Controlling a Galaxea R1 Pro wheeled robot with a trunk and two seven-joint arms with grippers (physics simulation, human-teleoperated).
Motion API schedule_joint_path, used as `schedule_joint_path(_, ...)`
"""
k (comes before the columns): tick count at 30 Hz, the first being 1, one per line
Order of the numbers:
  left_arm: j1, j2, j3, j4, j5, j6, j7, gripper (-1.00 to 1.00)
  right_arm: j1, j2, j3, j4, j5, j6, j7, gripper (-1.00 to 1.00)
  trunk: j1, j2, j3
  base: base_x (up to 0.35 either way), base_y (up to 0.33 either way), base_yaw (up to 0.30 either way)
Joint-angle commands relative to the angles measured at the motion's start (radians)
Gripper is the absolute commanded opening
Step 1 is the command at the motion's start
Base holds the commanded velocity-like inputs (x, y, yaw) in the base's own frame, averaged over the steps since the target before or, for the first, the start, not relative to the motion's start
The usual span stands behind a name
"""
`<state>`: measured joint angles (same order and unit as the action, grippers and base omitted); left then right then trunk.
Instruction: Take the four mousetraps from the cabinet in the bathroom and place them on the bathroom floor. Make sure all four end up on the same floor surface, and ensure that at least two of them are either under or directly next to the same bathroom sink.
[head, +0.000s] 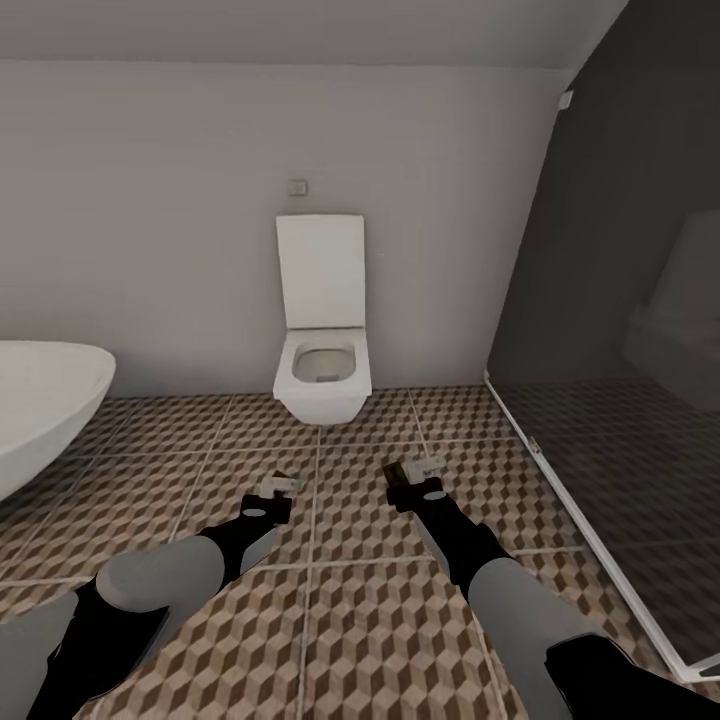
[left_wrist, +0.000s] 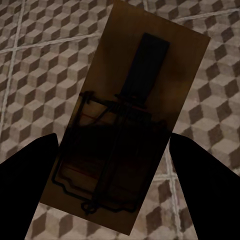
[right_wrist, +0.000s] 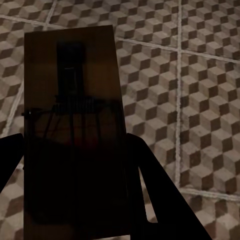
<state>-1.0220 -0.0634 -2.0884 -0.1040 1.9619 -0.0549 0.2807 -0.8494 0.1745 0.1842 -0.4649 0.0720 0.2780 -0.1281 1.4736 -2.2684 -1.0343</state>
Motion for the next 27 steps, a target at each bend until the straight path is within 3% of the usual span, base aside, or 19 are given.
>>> schedule_joint_path(1, -0.001, 0.001, -0.009, -0.003, 0.009, -0.005, 0.006, -1.0, 0.0, 0.0, 0.003, -0.001, 0.005, 0.007, -0.007, -1.0, 0.004, -0.008, -0.004, 0.0, 0.0, 0.0)
schedule_joint_path(27, -0.001, 0.001, -0.01, -0.005, 0.009, -0.005, 0.006, -1.0, 0.0, 0.0, 0.003, -0.001, 0.005, 0.007, -0.007, -1.0, 0.1, -0.183, -0.082, 0.0, 0.0, 0.0)
